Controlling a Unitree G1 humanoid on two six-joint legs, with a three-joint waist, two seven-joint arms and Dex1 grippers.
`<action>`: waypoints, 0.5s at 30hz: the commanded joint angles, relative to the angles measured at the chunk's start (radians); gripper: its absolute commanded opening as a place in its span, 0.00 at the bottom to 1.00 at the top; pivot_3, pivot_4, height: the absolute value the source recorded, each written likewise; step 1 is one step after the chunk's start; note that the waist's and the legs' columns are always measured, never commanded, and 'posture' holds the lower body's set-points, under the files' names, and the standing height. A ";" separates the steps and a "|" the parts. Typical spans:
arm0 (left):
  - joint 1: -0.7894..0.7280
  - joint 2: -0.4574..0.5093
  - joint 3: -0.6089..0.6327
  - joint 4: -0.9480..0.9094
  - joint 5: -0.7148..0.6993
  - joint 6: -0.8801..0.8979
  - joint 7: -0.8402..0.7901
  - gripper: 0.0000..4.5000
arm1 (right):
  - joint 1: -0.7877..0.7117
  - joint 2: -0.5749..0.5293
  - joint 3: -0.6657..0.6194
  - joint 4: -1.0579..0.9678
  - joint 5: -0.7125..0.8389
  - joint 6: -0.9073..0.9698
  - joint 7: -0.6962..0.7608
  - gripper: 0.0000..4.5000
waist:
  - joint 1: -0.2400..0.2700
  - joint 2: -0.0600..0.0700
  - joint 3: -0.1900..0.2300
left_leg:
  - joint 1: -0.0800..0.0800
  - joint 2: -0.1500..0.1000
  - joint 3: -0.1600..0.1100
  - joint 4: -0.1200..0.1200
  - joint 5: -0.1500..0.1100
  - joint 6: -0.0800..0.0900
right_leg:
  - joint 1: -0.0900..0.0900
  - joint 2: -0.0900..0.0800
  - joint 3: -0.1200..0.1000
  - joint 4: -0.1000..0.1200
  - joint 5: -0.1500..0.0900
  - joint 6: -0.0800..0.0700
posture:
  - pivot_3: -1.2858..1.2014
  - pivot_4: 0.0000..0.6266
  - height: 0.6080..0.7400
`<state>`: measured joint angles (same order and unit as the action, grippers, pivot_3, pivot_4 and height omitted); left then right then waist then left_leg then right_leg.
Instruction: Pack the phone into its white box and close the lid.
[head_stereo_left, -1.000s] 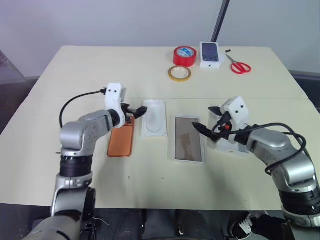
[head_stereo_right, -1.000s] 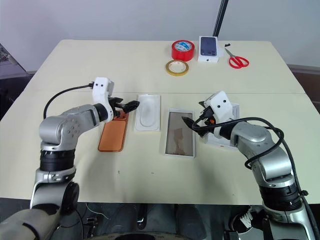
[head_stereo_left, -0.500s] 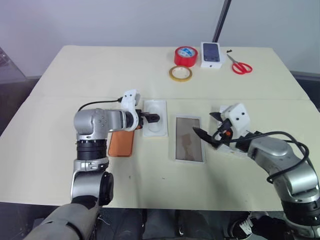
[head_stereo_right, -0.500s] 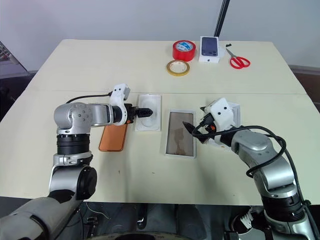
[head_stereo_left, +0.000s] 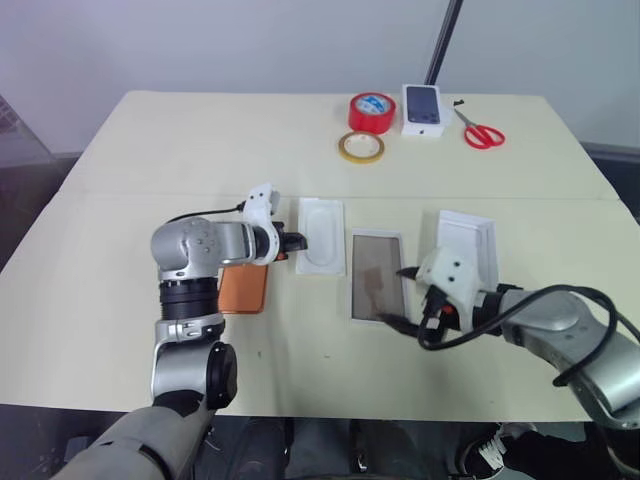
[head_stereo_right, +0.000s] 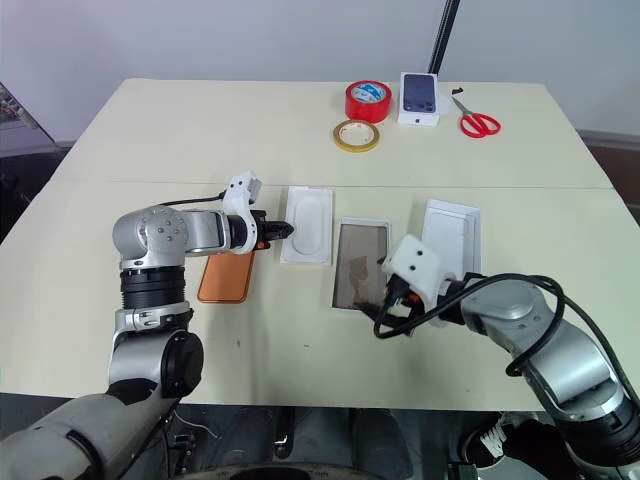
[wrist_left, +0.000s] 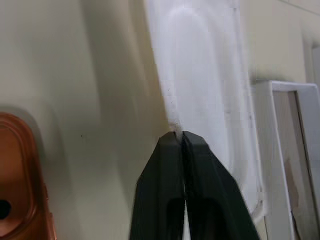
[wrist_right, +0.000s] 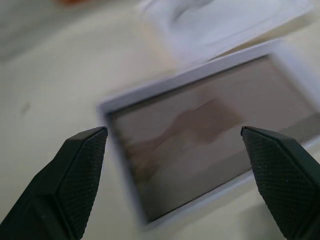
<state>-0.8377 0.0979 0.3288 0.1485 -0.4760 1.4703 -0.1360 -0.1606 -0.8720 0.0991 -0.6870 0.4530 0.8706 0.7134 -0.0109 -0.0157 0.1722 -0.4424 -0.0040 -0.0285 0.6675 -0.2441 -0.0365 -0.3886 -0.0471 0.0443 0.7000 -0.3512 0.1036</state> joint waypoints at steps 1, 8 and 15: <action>-0.021 -0.001 0.020 -0.011 -0.001 -0.015 0.007 0.01 | -0.011 -0.013 0.055 -0.038 -0.014 0.009 0.013 1.00 | 0.000 0.000 0.000 | 0.000 0.000 0.000 0.000 0.000 0.000 | 0.000 0.000 0.000 0.000 0.000 0.000 | 0.52 0.24 0.77; -0.025 -0.011 0.091 -0.027 -0.021 0.007 0.011 0.00 | -0.048 -0.031 0.223 0.035 -0.160 -0.070 0.038 0.45 | 0.001 0.000 0.000 | 0.000 0.000 0.000 0.000 0.001 -0.001 | 0.000 0.000 0.000 0.000 0.000 0.000 | 0.52 0.24 0.77; -0.074 0.026 0.240 -0.021 -0.041 0.020 0.024 0.00 | -0.113 0.021 0.293 0.057 -0.230 -0.157 0.081 0.01 | -0.002 -0.001 0.000 | 0.000 0.000 0.000 0.000 0.001 -0.002 | -0.001 0.000 0.000 0.000 0.000 0.000 | 0.52 0.24 0.77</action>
<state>-0.8738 0.1025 0.5277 0.1519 -0.4926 1.4946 -0.1165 -0.2524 -0.8630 0.3844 -0.6183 0.2400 0.7454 0.7843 -0.0126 -0.0165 0.1722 -0.4425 -0.0036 -0.0289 0.6677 -0.2431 -0.0385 -0.3891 -0.0475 0.0441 0.7000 -0.3512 0.1036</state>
